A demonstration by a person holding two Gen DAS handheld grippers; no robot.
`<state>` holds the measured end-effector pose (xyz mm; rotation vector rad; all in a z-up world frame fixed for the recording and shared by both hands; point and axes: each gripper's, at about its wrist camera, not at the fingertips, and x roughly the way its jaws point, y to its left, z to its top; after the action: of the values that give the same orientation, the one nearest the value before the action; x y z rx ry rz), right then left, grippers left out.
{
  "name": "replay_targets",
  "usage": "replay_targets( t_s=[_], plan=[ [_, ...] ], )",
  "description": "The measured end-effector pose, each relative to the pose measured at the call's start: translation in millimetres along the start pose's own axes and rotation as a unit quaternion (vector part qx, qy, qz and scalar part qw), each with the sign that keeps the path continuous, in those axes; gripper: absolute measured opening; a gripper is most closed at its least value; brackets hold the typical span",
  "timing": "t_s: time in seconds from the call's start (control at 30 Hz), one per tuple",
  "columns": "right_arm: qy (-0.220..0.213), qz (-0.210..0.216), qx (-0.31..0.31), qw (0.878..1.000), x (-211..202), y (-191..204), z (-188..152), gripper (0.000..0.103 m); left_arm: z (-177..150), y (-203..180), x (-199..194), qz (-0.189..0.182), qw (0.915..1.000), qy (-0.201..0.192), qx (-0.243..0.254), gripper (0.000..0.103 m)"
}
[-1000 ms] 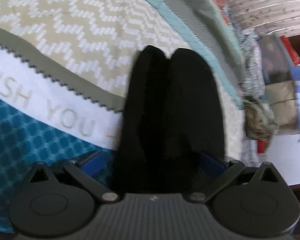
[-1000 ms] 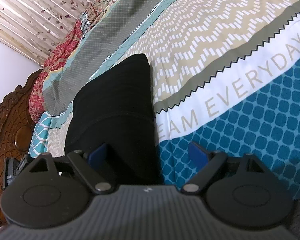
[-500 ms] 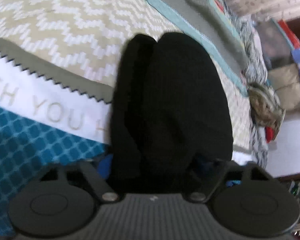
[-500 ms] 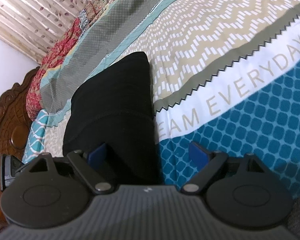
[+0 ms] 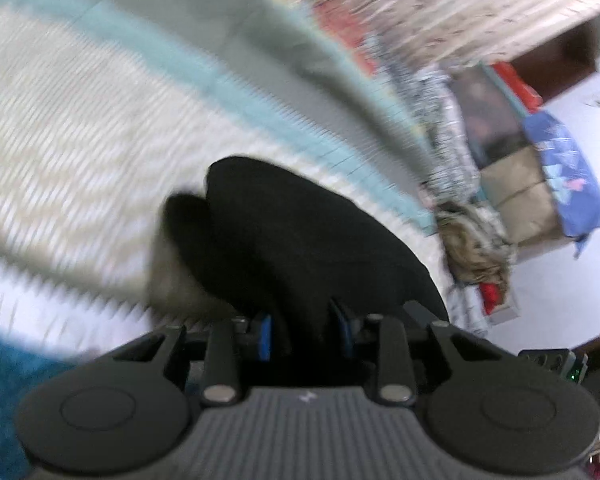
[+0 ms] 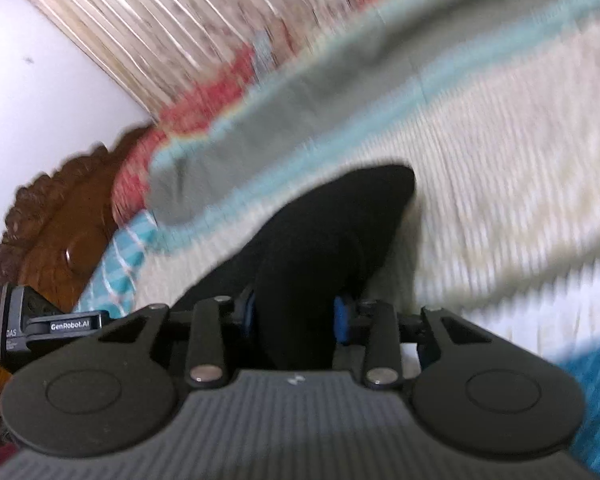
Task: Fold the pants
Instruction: 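Grasp the folded pants stack with both tools and lift it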
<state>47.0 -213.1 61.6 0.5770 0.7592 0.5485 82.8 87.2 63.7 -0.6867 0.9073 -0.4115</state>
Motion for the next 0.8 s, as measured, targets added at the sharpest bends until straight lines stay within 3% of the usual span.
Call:
replay_targets(
  t_s=[0.2, 0.33, 0.43, 0.5, 0.53, 0.57, 0.6, 0.63, 0.7, 0.8],
  plan=[
    [-0.082, 0.006, -0.055, 0.995, -0.9, 17.7, 70.1, 0.038, 71.2, -56.5, 28.6, -0.005, 0.9956, -0.043, 0.084, 0.028],
    [-0.118, -0.008, -0.095, 0.988, 20.5, 7.5, 105.7, 0.038, 110.4, -61.4, 72.4, 0.021, 0.9930, -0.054, 0.103, 0.028],
    [-0.111, -0.038, -0.092, 0.989, 60.8, -18.3, 119.2, 0.038, 122.9, -39.6, 119.4, 0.072, 0.9912, -0.052, 0.098, 0.036],
    [-0.083, -0.077, -0.076, 0.991, 98.4, -42.6, 119.1, 0.041, 123.4, -22.4, 165.4, 0.154, 0.9837, -0.027, 0.089, 0.039],
    [-0.056, -0.108, -0.062, 0.991, 119.0, -53.6, 118.7, 0.043, 120.1, -10.7, 191.1, 0.201, 0.9757, 0.003, 0.086, 0.045],
    [-0.014, -0.152, -0.040, 0.988, 141.7, -70.3, 113.5, 0.046, 114.9, -1.2, 203.1, 0.215, 0.9730, 0.018, 0.082, 0.055],
    [0.010, -0.177, -0.020, 0.984, 154.0, -82.3, 106.8, 0.063, 109.5, 1.9, 203.8, 0.221, 0.9723, 0.006, 0.075, 0.068],
    [-0.008, -0.177, -0.005, 0.984, 151.6, -88.7, 100.4, 0.069, 106.6, -0.4, 199.3, 0.231, 0.9700, -0.009, 0.076, 0.077],
    [-0.033, -0.172, -0.005, 0.984, 138.3, -89.4, 94.4, 0.077, 103.9, -6.1, 194.1, 0.242, 0.9661, -0.011, 0.088, 0.080],
    [-0.039, -0.184, -0.018, 0.982, 118.2, -81.3, 93.0, 0.077, 96.7, -15.4, 177.6, 0.250, 0.9650, -0.014, 0.079, 0.078]
  ],
)
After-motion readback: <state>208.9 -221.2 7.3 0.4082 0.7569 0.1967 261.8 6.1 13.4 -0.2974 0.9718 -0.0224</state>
